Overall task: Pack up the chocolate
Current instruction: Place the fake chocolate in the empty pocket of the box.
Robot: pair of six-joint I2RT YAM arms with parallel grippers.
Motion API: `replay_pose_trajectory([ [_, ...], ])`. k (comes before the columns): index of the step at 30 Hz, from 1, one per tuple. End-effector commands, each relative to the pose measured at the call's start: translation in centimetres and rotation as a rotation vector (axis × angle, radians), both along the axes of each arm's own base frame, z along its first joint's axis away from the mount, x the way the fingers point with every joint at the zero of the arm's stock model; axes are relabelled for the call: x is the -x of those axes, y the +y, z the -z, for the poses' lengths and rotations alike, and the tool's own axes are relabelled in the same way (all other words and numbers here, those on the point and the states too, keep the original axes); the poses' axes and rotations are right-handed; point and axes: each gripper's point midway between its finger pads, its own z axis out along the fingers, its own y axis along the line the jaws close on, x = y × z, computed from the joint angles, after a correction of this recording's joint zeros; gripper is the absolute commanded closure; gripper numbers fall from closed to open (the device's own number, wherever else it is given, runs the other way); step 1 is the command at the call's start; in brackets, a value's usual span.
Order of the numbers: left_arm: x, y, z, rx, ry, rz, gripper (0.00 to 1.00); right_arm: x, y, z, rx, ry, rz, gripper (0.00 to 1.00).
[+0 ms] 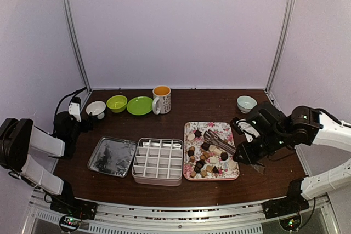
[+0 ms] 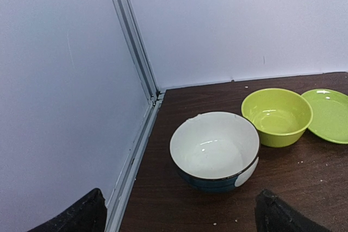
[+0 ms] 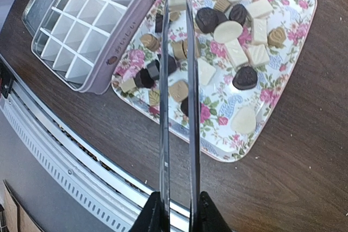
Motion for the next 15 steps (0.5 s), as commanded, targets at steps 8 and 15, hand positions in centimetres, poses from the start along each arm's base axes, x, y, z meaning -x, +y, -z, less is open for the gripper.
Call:
replay_pose_trajectory([
  [8,-0.6,0.3,-2.1,0.005,-0.074,-0.009,0.02,-4.0,7.6,-1.9,-0.129,-0.099,-0.086,0.81],
  [15,-0.6,0.3,-2.1,0.005,-0.075,-0.01,0.02,-3.4,9.4,-0.9,-0.161,-0.066,-0.159,0.8],
])
